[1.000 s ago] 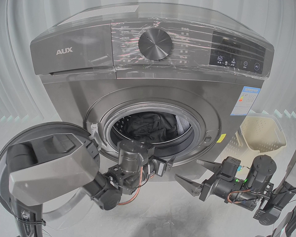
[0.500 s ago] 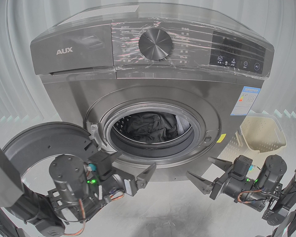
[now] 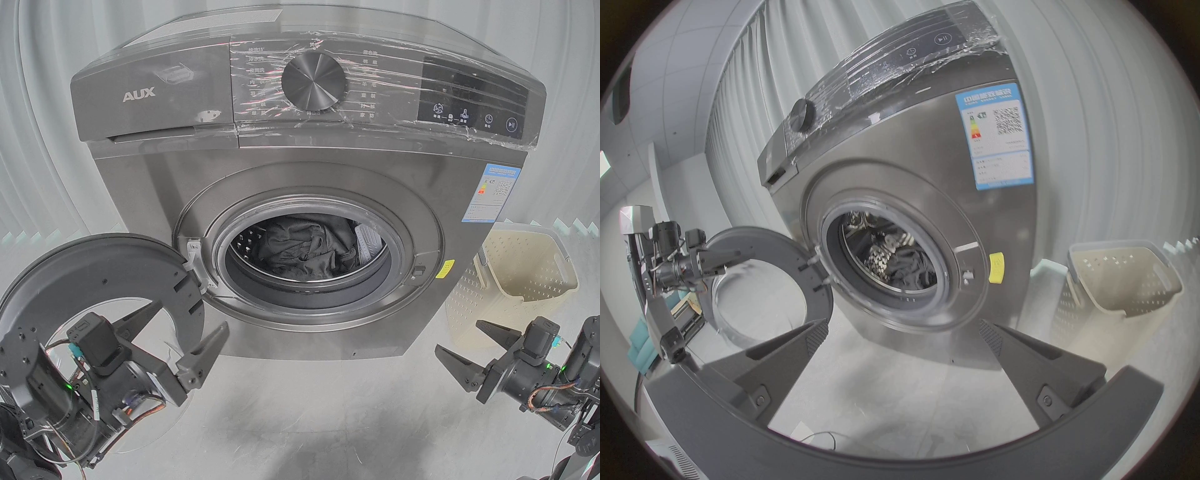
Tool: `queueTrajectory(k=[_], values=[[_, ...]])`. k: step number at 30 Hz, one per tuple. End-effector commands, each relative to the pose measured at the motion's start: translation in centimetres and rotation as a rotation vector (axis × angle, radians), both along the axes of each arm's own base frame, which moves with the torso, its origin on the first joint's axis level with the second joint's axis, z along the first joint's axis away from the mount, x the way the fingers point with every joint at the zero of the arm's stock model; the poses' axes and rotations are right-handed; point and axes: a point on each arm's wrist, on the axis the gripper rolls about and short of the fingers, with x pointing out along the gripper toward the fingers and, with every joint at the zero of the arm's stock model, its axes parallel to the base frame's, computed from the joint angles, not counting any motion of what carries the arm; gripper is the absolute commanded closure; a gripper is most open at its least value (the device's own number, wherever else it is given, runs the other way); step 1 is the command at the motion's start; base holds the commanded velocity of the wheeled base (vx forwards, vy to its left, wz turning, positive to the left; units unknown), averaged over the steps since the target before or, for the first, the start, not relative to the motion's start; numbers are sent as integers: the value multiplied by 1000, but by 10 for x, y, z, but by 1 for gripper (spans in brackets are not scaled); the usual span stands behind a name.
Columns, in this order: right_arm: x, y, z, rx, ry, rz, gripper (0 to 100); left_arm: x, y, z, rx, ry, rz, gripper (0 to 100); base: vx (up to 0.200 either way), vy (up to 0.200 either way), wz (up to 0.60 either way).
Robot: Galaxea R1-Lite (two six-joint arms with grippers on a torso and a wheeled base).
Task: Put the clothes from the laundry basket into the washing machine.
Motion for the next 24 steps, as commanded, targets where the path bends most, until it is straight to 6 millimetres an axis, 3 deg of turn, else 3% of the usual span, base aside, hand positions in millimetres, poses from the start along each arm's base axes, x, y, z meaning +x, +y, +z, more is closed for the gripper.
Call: queueTrajectory(k=[1,9,16,24], values=[[-20,-20,11,7,-25,-34,0,-14,26,7,-7,-50,60,0,-200,0,0],[-53,-43,10,-34,45,-70,0,-39,51,2,-1,-33,100,0,-200,0,0],[-84,-72,5,-26,47,-184,0,-67,81,-4,27,4,174,0,0,0,0],[-131,-96,-9,-1,-66,-319,0,-111,114,-36,59,124,347,0,0,0,0]])
